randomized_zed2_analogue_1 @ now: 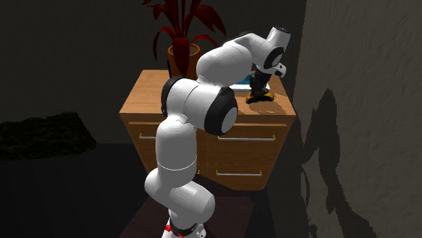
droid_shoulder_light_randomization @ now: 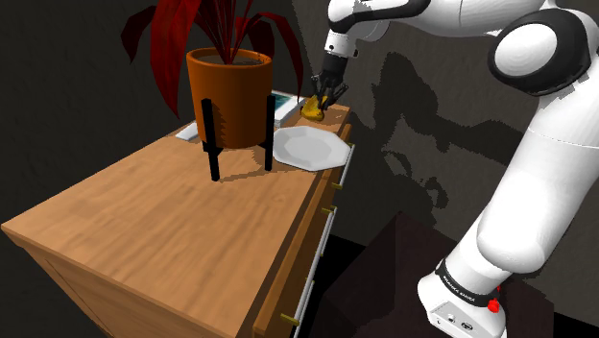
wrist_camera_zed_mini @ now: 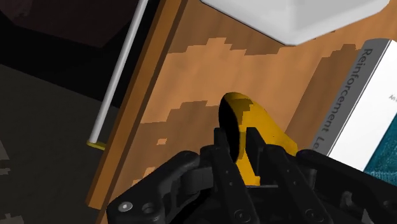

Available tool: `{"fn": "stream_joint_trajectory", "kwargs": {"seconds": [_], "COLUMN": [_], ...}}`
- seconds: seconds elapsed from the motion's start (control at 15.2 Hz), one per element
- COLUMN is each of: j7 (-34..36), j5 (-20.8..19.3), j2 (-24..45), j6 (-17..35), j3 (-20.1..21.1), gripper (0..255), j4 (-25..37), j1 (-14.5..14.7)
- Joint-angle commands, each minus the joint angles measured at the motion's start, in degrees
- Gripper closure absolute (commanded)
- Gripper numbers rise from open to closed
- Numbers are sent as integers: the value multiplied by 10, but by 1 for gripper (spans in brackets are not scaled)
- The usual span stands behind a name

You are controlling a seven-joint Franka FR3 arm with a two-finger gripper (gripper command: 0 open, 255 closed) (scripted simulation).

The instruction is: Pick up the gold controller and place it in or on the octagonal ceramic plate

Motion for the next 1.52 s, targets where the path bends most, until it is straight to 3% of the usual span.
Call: {"fn": "stream_joint_trajectory", "kwargs": {"seconds": [0.0,0.26,0.33,0.4,0.46,0.99,1.45], "j7": [2,4,4,-97,-230,-271,-271], "j5": [-1,-1,-1,19,74,111,111], "j2": [2,2,2,-105,-187,-158,-158], "j6": [-14,-29,-29,137,289,362,362], "j3": [0,-1,-1,2,-11,-9,-9], "gripper": [255,255,0,0,0,0,0], "j4": [12,28,28,-142,-282,-313,-313], "j1": [-1,-1,-1,2,15,27,27]}}
